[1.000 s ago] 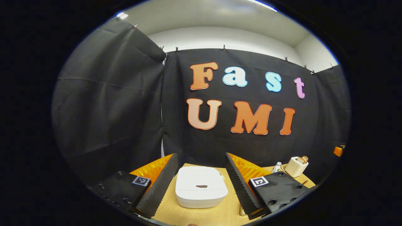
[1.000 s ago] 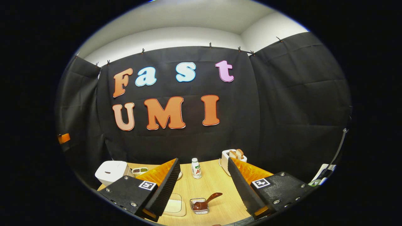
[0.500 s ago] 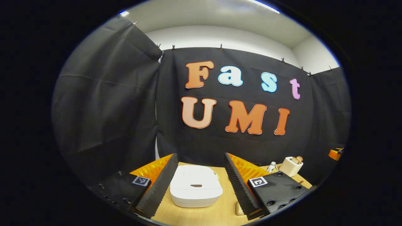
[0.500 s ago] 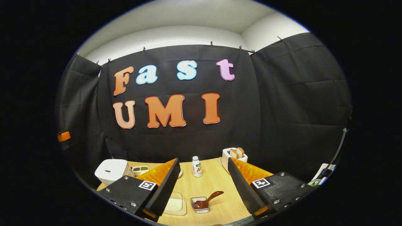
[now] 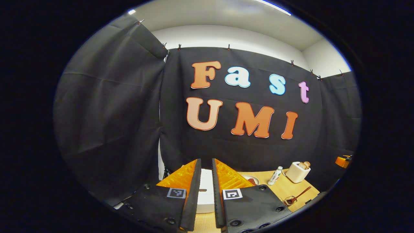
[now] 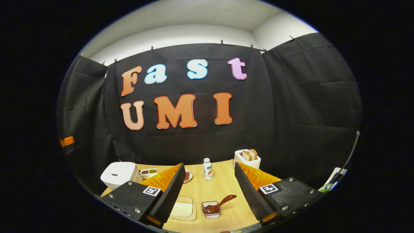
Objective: Close the left gripper, press the button to open the rice cooker; take a wooden spoon from the chopstick holder with the right hand, scoop a spoonful of rice and pour it into the rice cooker, then put the wooden spoon back into the chopstick holder.
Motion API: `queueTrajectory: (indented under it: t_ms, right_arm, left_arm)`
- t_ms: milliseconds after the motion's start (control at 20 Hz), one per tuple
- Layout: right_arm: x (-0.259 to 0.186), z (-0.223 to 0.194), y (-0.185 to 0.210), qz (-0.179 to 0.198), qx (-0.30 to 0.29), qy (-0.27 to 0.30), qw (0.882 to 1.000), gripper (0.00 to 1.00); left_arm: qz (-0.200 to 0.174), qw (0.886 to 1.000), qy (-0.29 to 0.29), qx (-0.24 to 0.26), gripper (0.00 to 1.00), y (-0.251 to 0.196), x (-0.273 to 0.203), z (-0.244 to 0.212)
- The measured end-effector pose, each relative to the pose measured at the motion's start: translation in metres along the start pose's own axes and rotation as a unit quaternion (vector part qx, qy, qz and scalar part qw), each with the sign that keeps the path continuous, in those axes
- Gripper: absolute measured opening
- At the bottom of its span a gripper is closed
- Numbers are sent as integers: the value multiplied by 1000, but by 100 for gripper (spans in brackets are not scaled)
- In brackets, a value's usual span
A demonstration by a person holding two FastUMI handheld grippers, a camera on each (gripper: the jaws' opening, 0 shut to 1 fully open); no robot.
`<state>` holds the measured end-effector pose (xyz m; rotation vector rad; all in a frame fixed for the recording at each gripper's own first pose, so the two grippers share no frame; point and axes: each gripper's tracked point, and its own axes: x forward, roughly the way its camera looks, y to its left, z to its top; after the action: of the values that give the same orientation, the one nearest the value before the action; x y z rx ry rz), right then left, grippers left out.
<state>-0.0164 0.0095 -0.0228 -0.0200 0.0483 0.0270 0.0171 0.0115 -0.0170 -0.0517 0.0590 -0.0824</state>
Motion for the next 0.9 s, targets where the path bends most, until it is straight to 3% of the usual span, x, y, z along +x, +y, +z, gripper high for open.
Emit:
queueTrajectory:
  t_ms: [200,250,300,900]
  right_arm:
    - [3,-4,7,1,-5,4,1000,95]
    - [4,-4,8,0,-4,5,1000,95]
    - [6,-4,7,1,-6,3,1000,95]
    - [14,-18,15,9,-10,22,1000,95]
  left_arm:
    - [7,1000,13,15,27,2,-2,-4]
    - [11,1000,15,11,22,4,6,-5]
    - [4,1000,21,4,5,5,11,-15]
    - [-60,991,123,-4,4,-9,84,-45]
